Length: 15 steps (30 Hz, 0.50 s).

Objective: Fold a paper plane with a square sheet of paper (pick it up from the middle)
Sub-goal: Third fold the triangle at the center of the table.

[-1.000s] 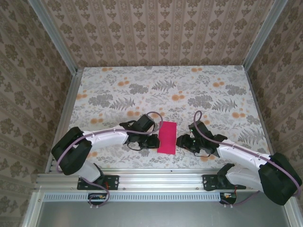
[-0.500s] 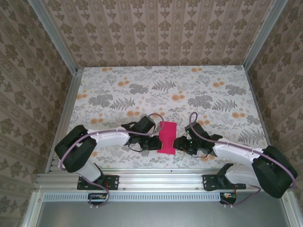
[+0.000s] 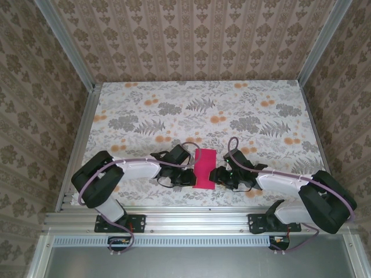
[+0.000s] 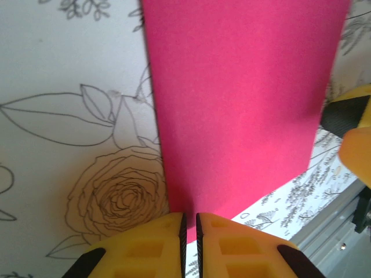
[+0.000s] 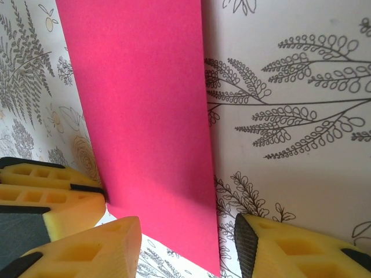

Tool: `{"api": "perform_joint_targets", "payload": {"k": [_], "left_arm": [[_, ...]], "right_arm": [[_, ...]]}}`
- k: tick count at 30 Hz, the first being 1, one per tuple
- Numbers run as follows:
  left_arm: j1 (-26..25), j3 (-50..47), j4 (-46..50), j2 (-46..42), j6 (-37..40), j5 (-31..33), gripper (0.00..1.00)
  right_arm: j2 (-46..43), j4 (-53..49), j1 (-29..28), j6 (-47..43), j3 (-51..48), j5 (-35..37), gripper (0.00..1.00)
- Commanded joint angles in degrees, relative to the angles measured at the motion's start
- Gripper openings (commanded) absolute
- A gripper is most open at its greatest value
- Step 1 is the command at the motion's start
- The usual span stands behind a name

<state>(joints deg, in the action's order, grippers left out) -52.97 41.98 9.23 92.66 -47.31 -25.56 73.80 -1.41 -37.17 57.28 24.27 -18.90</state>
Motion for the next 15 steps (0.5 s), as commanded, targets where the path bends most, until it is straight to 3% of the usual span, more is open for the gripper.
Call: {"api": "perform_joint_targets", "payload": {"k": [1, 15], "left_arm": [[-0.4, -0.2, 1.7, 1.4, 1.8, 0.9, 0.15], [-0.4, -1.1, 2.1, 1.9, 2.0, 1.3, 0.15]], "right_arm": [[1.3, 1.2, -0.4, 0.8, 1.3, -0.4, 0.49], [3.0, 8.7, -0.4, 2.6, 0.7, -3.7, 0.44]]}}
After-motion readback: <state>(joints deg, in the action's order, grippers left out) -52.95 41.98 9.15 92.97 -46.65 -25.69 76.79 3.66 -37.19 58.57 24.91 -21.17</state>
